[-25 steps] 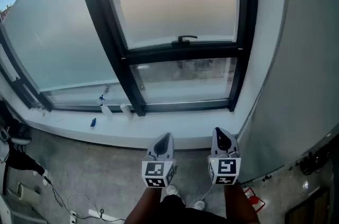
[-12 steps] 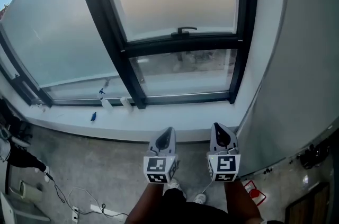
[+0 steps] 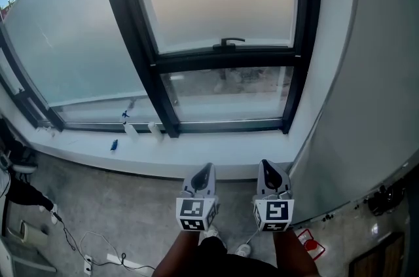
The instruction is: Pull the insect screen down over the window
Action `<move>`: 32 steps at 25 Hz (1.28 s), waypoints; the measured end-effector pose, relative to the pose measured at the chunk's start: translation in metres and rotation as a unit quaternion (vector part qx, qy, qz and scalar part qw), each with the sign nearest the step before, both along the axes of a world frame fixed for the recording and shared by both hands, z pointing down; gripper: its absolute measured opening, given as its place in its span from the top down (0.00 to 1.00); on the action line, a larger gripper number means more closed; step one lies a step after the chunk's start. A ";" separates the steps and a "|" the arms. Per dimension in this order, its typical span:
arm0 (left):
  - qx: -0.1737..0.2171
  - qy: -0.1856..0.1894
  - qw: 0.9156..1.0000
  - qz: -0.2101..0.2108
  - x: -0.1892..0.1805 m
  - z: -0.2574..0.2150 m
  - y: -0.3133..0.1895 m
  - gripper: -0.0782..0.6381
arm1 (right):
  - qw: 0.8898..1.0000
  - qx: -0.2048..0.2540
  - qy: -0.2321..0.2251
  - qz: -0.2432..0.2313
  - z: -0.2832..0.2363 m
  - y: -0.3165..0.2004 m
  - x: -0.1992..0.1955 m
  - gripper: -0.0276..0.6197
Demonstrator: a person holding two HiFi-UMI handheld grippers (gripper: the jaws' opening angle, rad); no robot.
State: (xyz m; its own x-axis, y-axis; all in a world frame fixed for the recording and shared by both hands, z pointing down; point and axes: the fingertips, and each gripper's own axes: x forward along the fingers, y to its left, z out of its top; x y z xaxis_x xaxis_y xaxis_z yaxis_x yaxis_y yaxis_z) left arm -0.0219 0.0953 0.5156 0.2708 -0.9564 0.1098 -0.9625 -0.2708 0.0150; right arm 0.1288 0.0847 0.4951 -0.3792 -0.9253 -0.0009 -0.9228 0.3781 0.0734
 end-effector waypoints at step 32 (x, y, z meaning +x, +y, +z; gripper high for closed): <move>0.021 0.012 0.999 0.046 -0.042 -0.040 -0.190 0.90 | 0.998 0.000 0.013 0.057 -0.032 -0.177 -0.033 0.95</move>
State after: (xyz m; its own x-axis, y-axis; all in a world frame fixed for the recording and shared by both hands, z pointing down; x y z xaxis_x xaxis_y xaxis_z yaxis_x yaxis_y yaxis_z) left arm -0.0637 -0.0949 0.4760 0.3603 -0.9308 0.0625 -0.9328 -0.3594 0.0250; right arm 0.0957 -0.0928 0.4627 -0.2713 -0.9625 0.0082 -0.9577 0.2708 0.0976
